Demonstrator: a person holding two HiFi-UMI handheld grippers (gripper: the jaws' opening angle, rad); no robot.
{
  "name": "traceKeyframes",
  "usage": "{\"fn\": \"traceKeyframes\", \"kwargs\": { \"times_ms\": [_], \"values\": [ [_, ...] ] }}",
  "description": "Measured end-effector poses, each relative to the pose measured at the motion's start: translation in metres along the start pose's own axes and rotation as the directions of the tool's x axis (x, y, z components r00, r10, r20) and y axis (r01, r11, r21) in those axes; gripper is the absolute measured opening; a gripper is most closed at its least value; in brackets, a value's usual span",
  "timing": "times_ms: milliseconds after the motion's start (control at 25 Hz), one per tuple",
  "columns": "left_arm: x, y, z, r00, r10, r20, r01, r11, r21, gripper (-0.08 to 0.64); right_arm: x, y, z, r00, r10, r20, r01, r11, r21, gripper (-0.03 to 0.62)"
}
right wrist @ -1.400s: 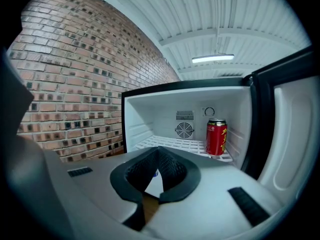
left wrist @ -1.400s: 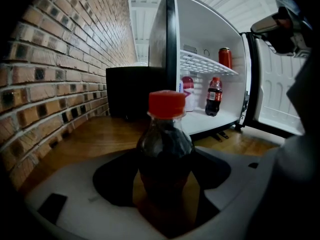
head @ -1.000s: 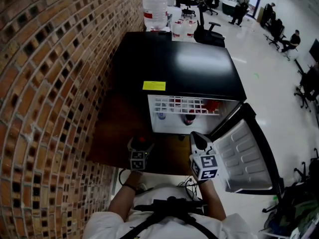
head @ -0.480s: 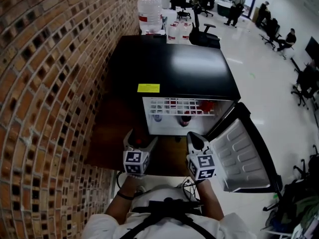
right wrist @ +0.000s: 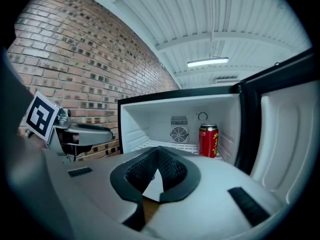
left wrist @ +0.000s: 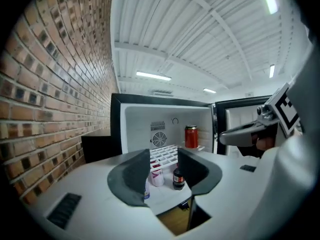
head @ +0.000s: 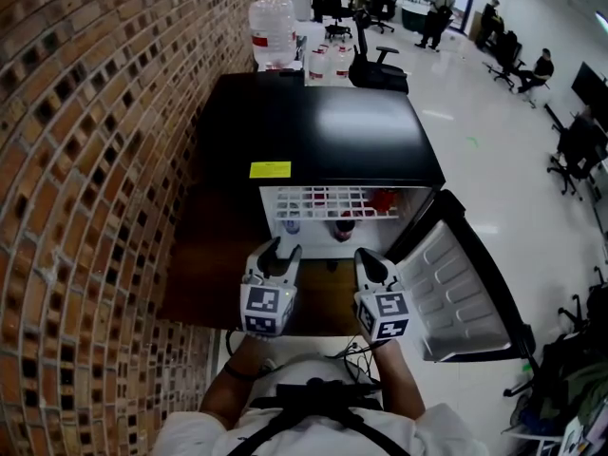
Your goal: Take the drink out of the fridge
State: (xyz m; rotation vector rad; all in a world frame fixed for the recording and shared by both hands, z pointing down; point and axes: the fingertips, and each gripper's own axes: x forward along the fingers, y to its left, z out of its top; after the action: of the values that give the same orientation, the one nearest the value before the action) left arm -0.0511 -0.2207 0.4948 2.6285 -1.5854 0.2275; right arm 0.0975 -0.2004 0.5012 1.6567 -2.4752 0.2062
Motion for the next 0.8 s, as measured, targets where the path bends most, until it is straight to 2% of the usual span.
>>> {"fn": "traceKeyframes", "kwargs": {
  "times_ms": [120,160,240,800],
  "values": [
    [0.002,-0.006,0.000,1.000,-0.014,-0.003,0.014,1.000,-0.004,0.096,-0.003,-0.002,0.002,1.000,-0.006,0.006,0.006,1.000,0.002,0.006],
    [0.002,-0.008,0.001,1.000,-0.019,-0.001,0.019,1.000,-0.006,0.047,-0.003,-0.001,0.003,1.000,-0.006,0.007,0.006,1.000,0.002,0.006],
    [0.002,-0.012,0.002,0.999,-0.035,0.002,0.035,0.999,-0.016,0.008,-0.004,0.001,0.005,1.000,-0.003,0.010,0.003,1.000,0.003,0.006],
    [-0.001,-0.024,0.001,0.997,-0.080,-0.004,0.080,0.995,-0.060,0.002,-0.004,0.012,0.003,1.000,0.012,-0.025,-0.012,1.000,-0.025,0.007]
  ]
}}
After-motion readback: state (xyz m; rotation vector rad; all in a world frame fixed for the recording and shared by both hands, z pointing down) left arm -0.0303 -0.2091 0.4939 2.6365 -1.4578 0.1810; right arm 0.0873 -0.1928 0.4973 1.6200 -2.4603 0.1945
